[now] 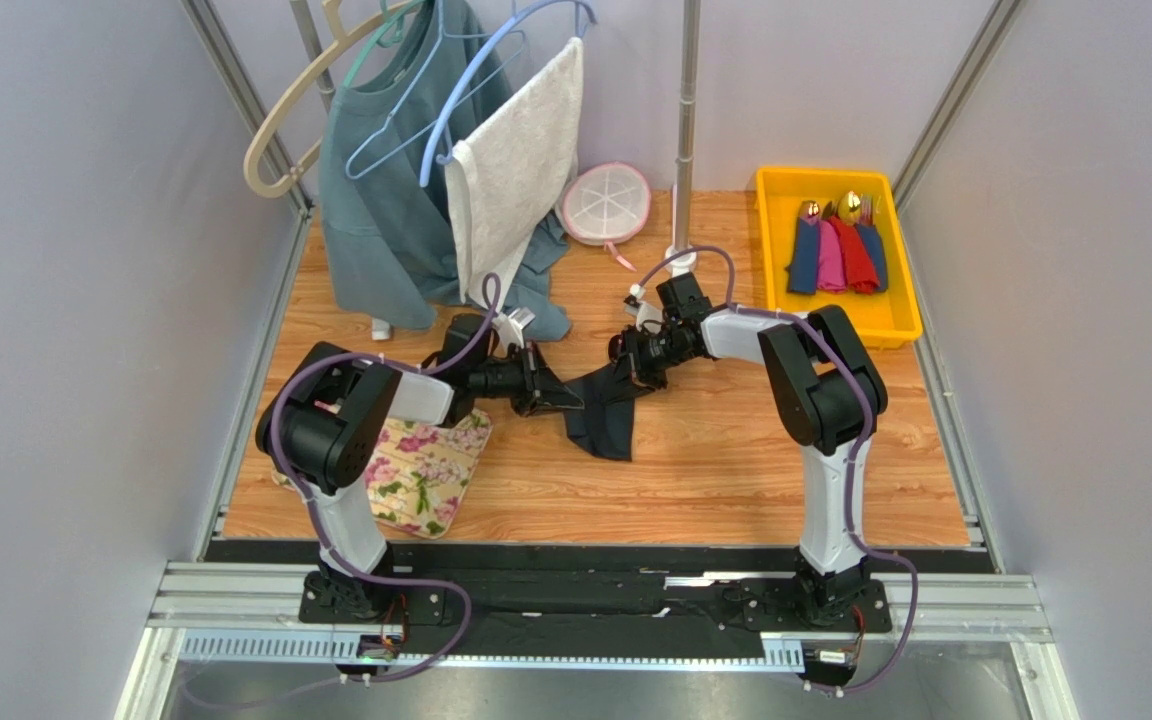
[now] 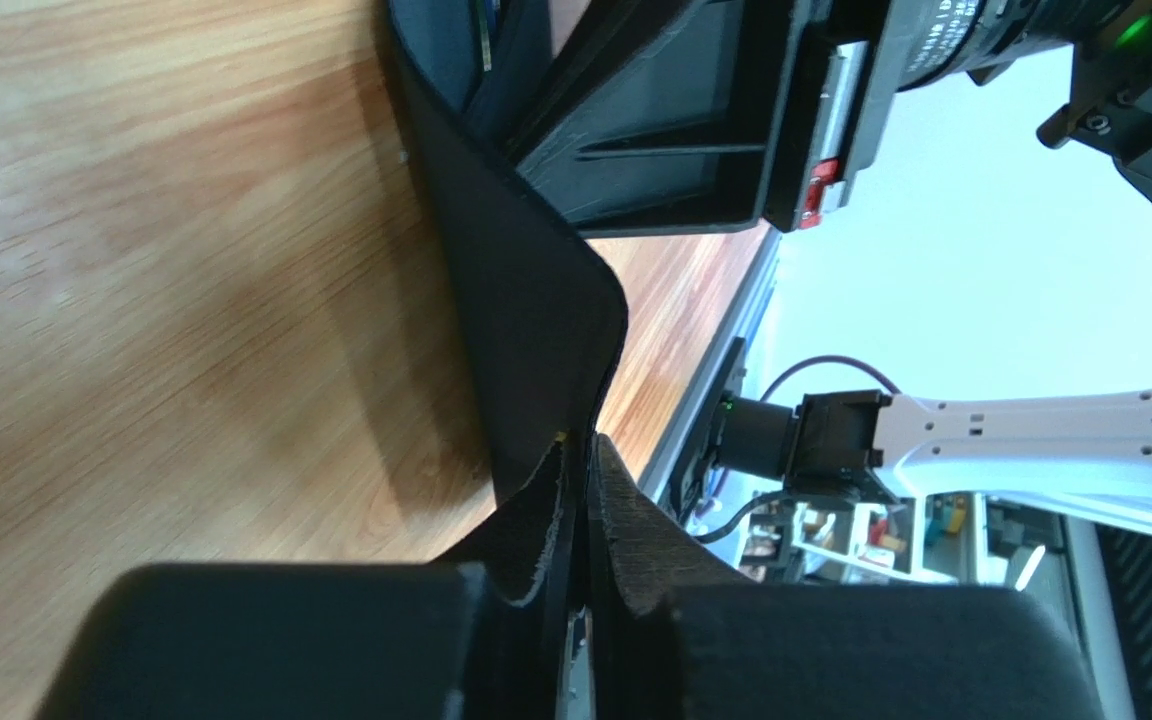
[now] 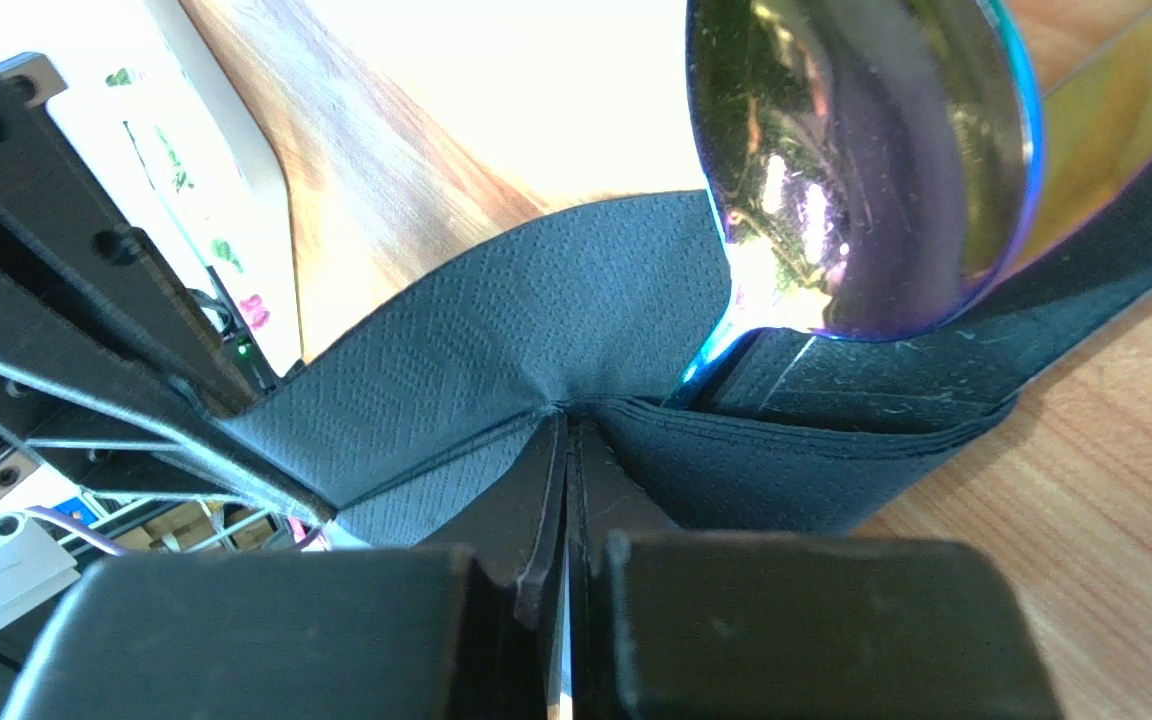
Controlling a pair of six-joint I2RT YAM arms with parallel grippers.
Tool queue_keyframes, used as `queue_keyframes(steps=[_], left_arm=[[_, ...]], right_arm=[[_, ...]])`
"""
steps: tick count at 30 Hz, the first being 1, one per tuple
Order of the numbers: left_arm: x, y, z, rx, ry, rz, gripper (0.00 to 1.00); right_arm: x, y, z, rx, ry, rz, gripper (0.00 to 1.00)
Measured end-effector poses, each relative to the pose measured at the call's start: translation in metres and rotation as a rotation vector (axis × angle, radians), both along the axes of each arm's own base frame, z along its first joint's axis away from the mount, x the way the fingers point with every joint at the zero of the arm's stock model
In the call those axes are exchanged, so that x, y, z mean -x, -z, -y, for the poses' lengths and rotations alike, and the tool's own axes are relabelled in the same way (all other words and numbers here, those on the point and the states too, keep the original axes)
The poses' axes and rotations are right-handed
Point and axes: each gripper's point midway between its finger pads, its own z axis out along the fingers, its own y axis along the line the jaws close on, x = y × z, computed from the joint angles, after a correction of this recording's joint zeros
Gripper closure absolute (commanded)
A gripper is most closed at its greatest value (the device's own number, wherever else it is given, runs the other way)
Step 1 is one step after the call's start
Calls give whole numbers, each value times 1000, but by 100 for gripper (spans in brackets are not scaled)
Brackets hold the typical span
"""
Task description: Place the utensils on the paper napkin and roll it up
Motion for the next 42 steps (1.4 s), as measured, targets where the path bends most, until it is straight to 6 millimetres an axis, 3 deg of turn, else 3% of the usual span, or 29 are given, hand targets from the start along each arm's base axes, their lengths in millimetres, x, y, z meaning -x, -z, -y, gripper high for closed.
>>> queue_keyframes(steps=[12,22,27,32,36,42], left_arm=[[6,-8,33,-96,116,73,97],[12,40,43,-237,171,9,94],[10,43,43,-276,196,-9,100],[9,45,38,-307,209,-30,100],[7,45,32,-326,220,-32,100],[7,45,30,-341,235,-21,100]], right_arm=[[0,0,0,4,7,-5,100],[0,0,0,8,20,-18,100],[0,0,0,16,28,-16,98],[8,-3,4,43,38,-28,88],[11,-13,6,46,42,-33,84],[5,-46,9,-19,84,-11,90]])
